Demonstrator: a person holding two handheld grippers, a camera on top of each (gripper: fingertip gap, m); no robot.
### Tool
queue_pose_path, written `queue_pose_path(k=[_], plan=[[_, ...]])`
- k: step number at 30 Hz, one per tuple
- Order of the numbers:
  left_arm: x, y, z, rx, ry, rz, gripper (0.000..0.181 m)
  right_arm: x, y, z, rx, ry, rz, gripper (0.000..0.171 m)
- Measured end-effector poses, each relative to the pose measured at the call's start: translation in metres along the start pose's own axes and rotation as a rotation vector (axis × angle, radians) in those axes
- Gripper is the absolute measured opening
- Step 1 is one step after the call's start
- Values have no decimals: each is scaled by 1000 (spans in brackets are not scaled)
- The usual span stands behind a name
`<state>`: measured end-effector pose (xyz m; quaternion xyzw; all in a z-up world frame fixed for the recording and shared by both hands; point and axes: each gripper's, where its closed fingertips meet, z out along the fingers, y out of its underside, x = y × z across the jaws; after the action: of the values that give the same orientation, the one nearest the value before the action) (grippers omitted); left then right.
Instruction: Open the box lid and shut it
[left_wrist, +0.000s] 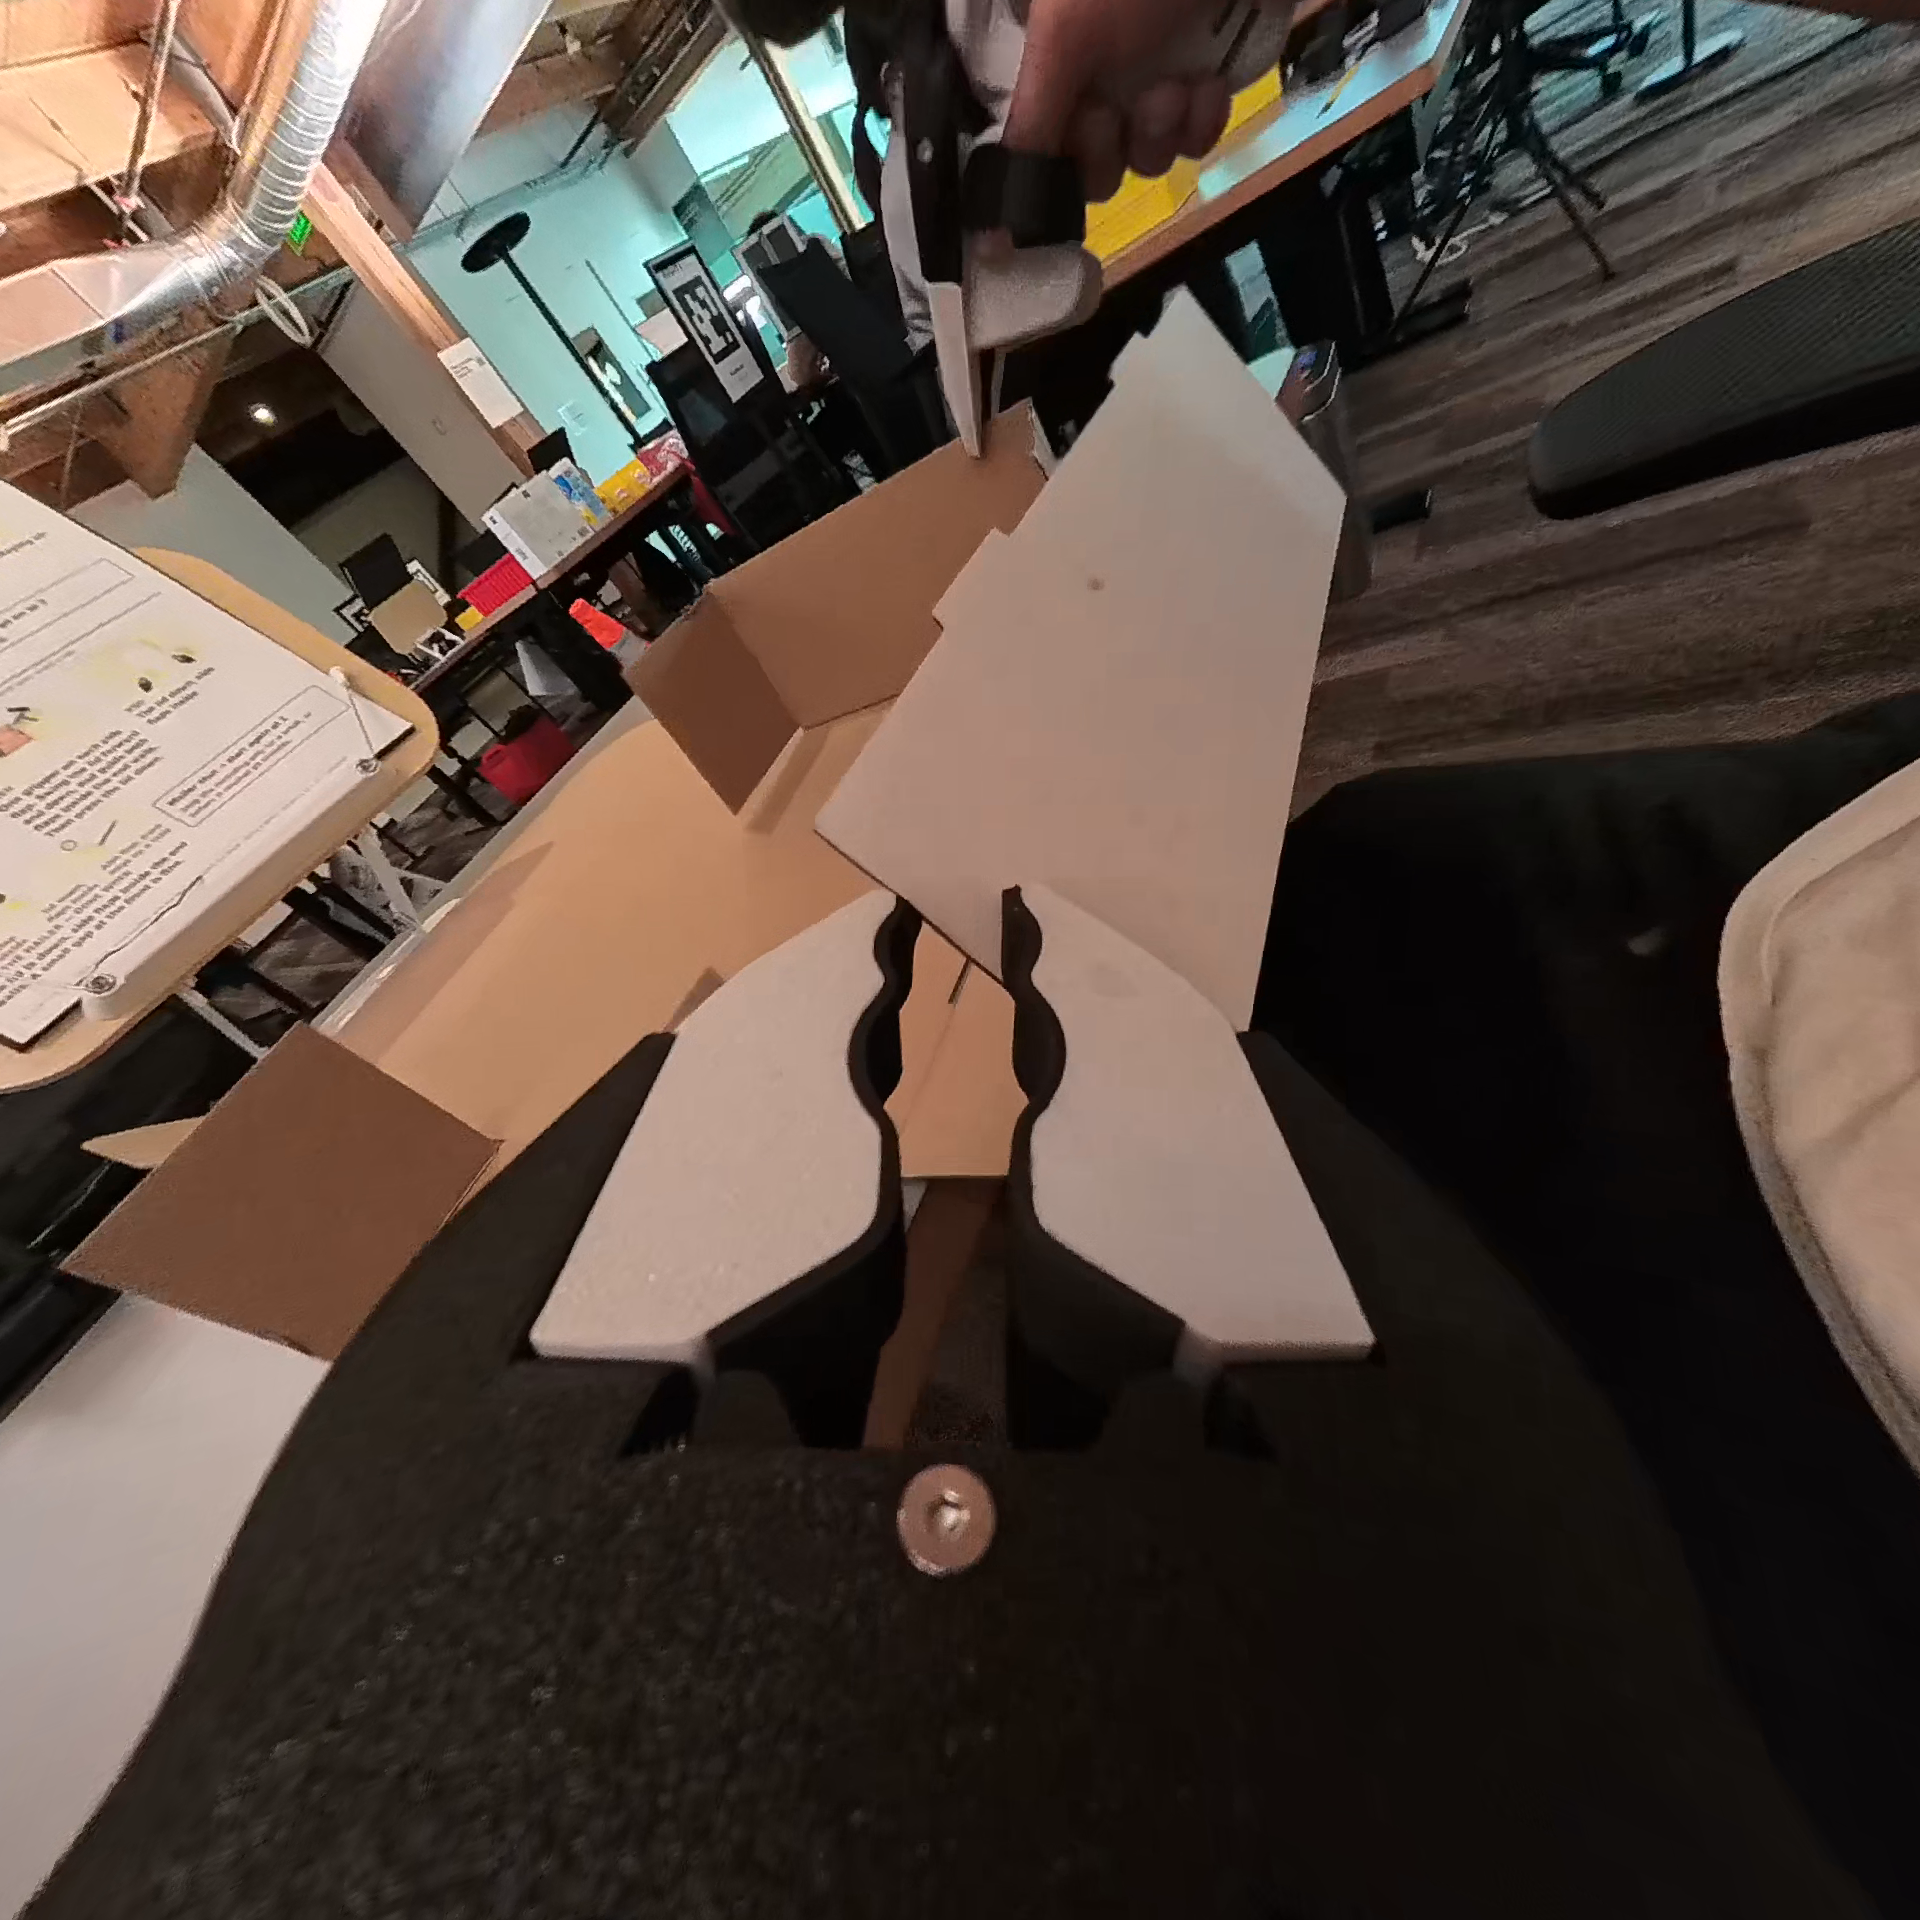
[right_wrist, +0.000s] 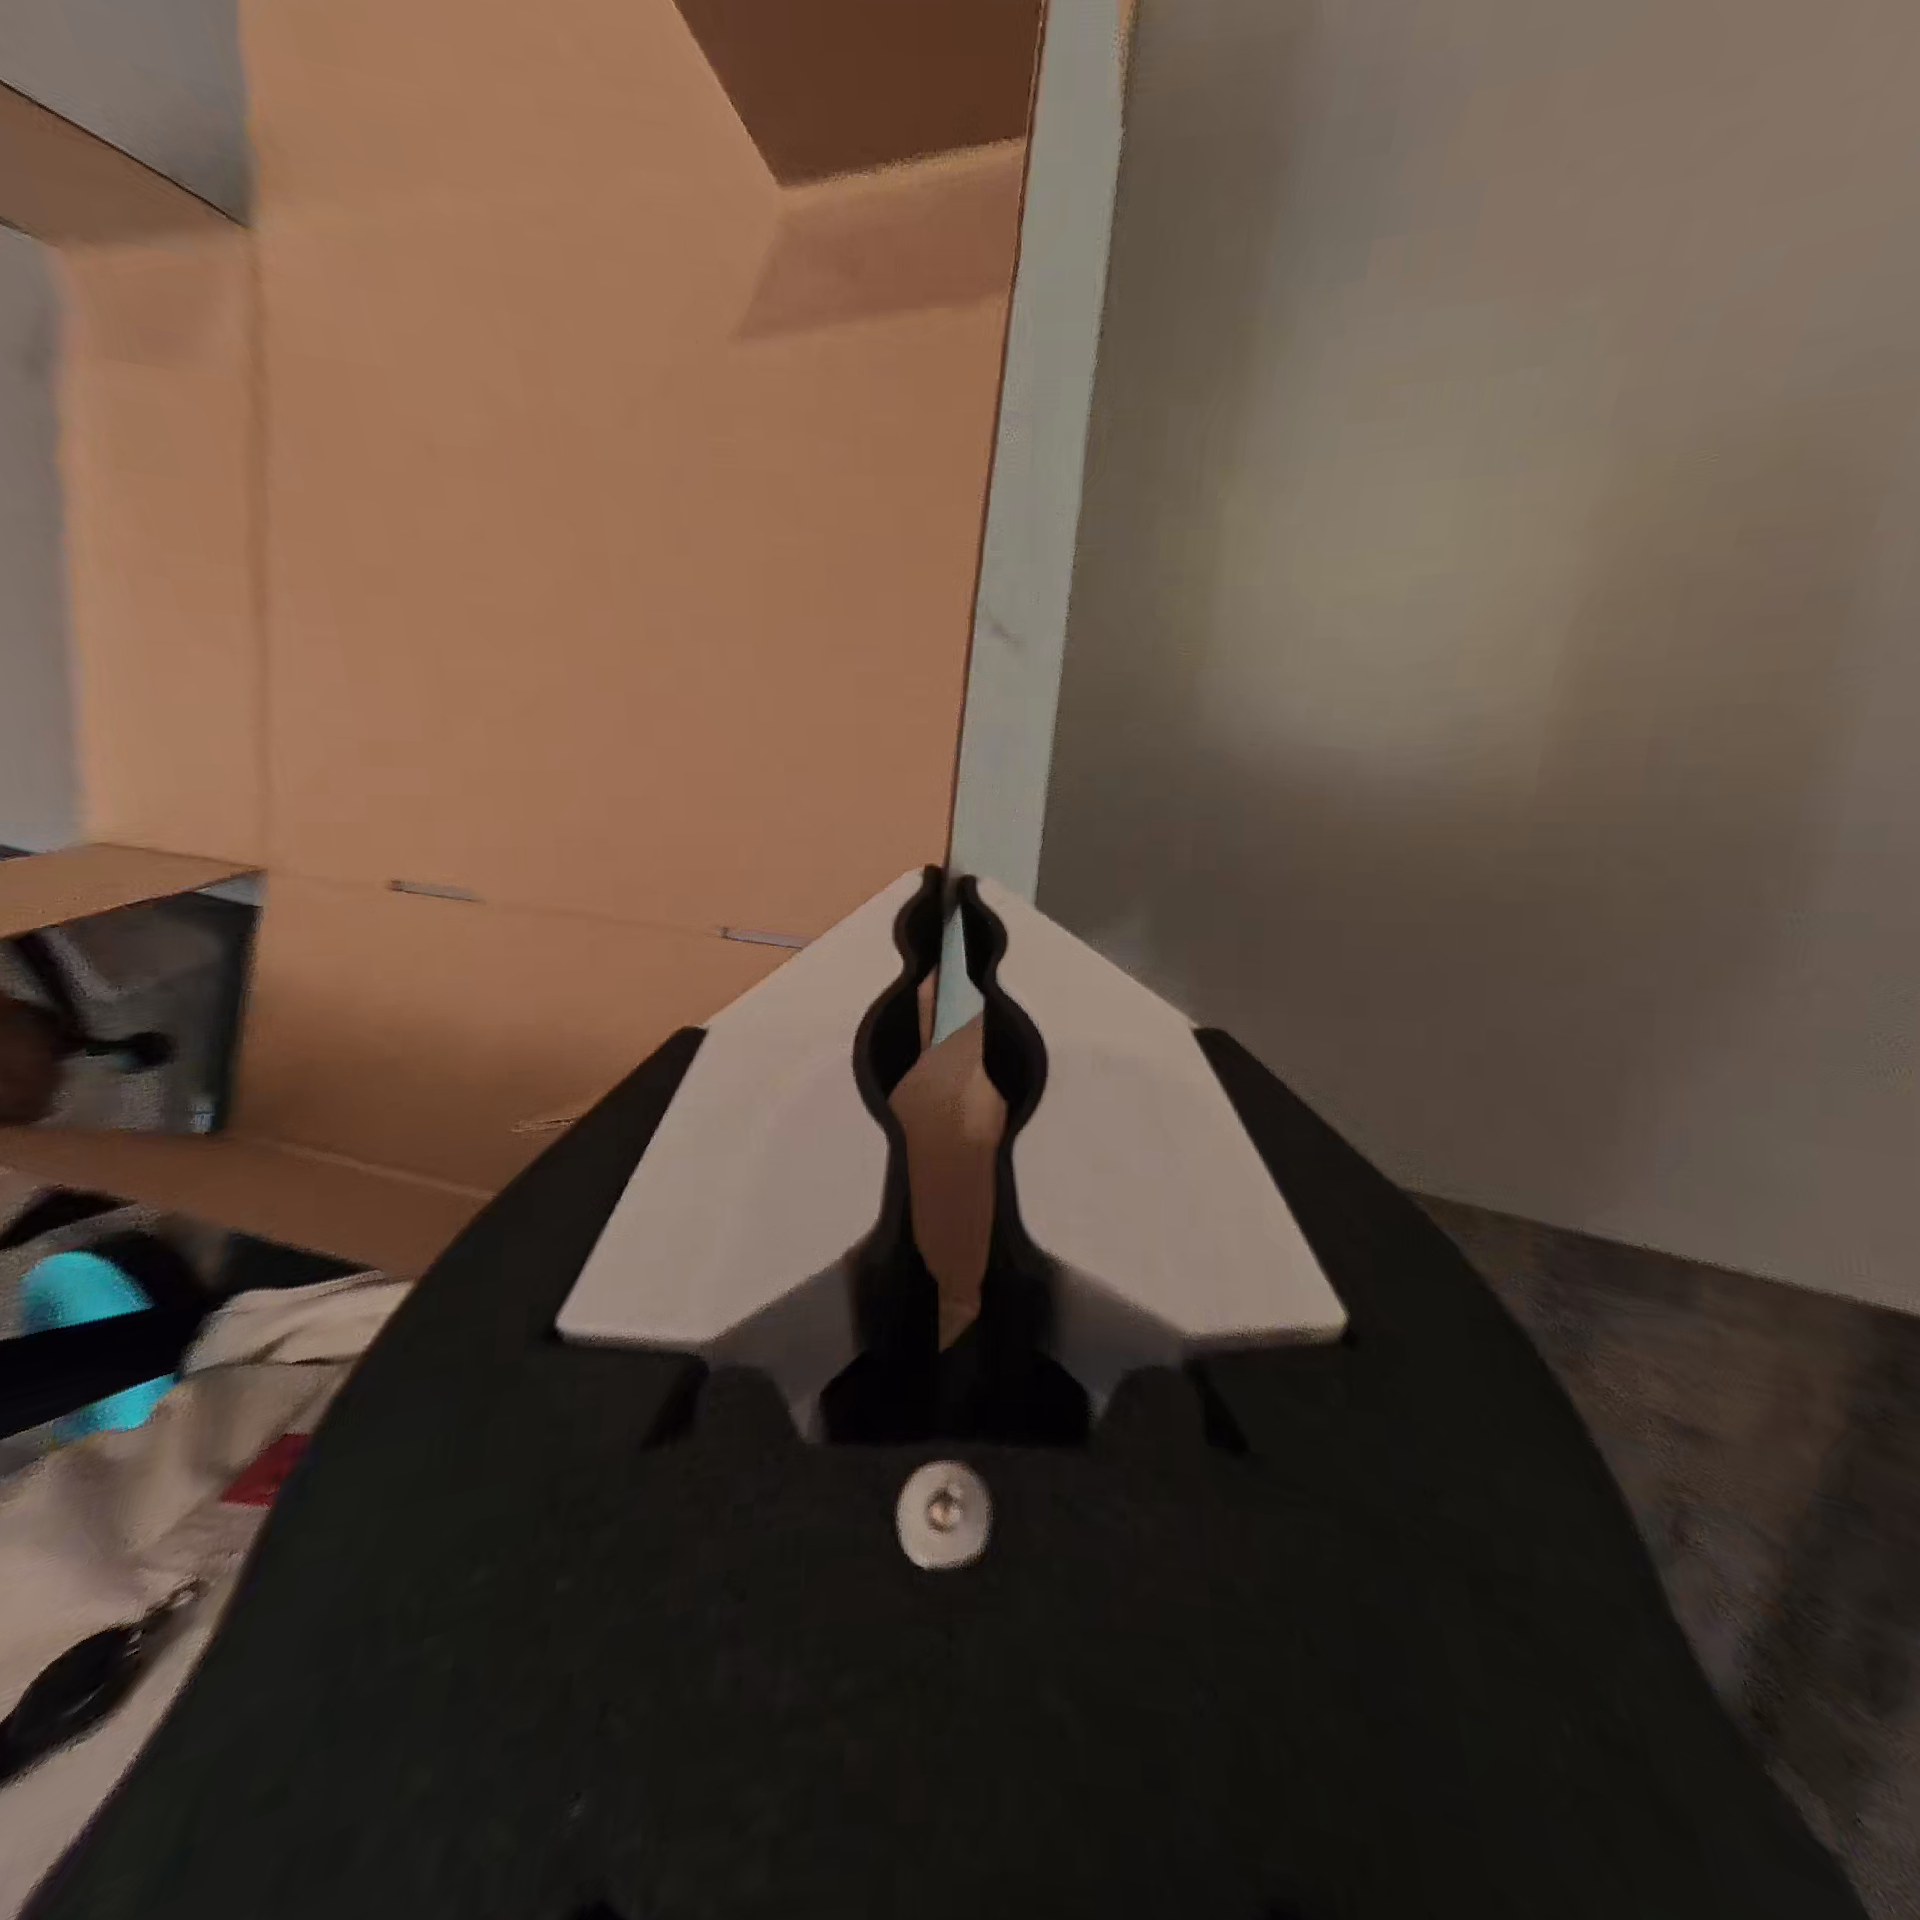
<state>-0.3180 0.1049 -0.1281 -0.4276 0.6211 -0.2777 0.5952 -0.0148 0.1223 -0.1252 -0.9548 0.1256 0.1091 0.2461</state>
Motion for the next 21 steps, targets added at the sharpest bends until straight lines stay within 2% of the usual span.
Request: queue_pose_path(k=[2,3,5,9,12,15,16,21], plan=[[0,2,-1,-10,12,-19,15,-2,1,0,27,-59,-28,5],[-1,4,-1,-16,20,-36,14,-6,2,-1,36,-94,-75,12],[-1,8,0,-37,37,-63,14,-17,5,-2,74,-211,-171,34],[-5,12,-1,-52,32,-73,14,-37,11,-13,284,-554,-267,73],[-6,14,0,-50,39,-82,14,-31,18,-14,428,-679,-308,78],[-3,11,2,-38,59,-79,13,-18,18,-3,480,-668,-324,70],[-1,10,2,-32,67,-74,12,-14,18,4,471,-615,-360,70],[5,6,5,-16,106,-69,8,5,9,32,412,-200,-616,67]])
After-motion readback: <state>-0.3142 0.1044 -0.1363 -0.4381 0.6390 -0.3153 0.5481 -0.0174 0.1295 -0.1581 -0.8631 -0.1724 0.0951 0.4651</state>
